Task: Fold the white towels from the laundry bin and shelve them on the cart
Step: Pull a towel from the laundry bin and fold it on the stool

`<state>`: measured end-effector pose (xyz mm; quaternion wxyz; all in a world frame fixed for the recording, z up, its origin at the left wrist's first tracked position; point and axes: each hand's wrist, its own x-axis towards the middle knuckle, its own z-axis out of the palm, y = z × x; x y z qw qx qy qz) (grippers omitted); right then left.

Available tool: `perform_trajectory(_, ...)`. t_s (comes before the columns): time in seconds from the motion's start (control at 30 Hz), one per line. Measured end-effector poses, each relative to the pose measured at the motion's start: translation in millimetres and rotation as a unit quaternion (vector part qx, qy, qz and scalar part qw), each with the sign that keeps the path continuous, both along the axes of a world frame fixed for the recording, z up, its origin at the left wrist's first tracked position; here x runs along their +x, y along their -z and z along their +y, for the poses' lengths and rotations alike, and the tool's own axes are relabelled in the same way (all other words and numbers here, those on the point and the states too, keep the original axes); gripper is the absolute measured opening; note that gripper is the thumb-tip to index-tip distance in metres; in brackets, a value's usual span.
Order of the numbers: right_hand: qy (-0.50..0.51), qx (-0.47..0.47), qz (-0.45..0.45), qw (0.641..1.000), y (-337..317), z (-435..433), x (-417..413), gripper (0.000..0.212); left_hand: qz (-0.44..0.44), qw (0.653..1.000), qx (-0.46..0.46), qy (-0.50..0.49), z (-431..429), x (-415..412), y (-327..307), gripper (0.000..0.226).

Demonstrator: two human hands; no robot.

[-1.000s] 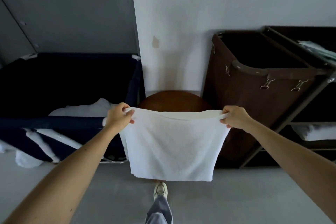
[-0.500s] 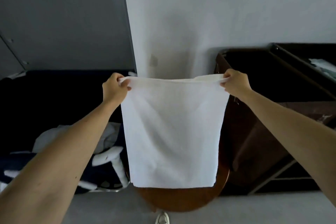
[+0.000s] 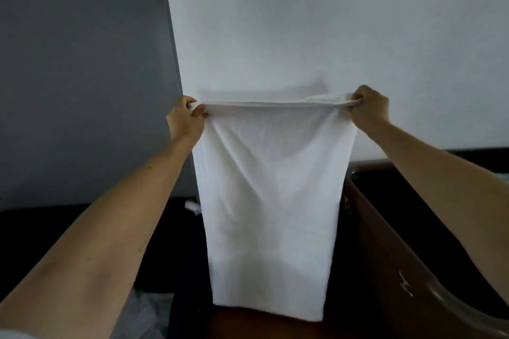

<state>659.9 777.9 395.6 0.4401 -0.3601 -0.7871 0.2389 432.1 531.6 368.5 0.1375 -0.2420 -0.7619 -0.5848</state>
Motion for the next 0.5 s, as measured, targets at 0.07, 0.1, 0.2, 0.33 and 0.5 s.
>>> perform_trajectory(0.07, 0.001, 0.007, 0.02, 1.0, -12.1, 12.7, -14.7, 0.015, -0.004, 1.0, 0.017, 0.007, 14.6, -16.7, -14.0, 0.012)
perform_trajectory(0.1, -0.002, 0.01, 0.031, 0.999, -17.8, 18.7, -20.2, 0.016, -0.004, 1.0, 0.022, 0.01, 20.0, -22.0, -20.4, 0.012)
perform_trajectory(0.2, -0.008, 0.014, 0.051, 0.999, -32.0, 32.0, -28.9, 0.018, 0.007, 0.999, 0.033, 0.013, 29.7, -30.6, -35.6, 0.014)
perform_trajectory(0.33, 0.007, 0.025, 0.041, 0.999, -29.6, 35.7, -28.6, 0.019, 0.014, 1.0, 0.02, 0.005, 27.9, -26.2, -32.5, 0.014)
perform_trajectory(0.5, -0.002, 0.02, 0.009, 1.0, -10.4, 22.5, -14.8, 0.019, -0.007, 1.0, 0.007, -0.004, 3.5, 1.0, -5.2, 0.011)
